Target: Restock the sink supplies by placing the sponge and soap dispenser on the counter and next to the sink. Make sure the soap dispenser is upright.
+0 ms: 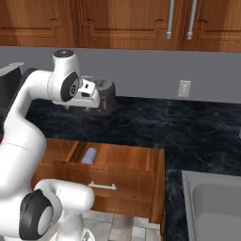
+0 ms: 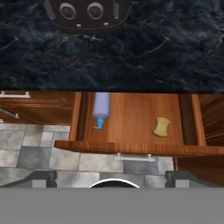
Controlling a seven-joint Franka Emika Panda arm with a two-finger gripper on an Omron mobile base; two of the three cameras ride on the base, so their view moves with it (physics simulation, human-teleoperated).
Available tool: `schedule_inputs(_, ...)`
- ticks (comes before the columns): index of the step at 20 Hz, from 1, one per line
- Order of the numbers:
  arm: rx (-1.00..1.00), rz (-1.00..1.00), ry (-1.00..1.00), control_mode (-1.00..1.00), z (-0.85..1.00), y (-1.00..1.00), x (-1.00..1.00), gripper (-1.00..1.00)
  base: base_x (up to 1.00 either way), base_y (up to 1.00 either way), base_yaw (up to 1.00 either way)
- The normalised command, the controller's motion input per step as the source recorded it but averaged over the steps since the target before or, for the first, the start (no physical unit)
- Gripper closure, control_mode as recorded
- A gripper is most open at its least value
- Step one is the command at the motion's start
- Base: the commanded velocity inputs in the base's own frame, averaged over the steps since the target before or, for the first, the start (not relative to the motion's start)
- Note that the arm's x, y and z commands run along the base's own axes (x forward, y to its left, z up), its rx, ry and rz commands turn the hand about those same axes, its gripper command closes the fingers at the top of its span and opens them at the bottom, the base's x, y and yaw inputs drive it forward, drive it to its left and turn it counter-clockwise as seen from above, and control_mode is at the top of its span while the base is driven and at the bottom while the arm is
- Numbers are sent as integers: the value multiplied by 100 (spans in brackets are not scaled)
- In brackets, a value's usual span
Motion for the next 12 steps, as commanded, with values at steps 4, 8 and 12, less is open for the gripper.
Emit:
schedule_inputs(4, 0, 0, 0, 100, 0, 0, 0, -100, 0, -35, -3)
schedule_inputs(8, 0, 0, 0, 100, 0, 0, 0, -100, 11, -12, -8)
schedule_inputs(12, 0, 0, 0, 100, 0, 0, 0, -100, 36, -35, -13)
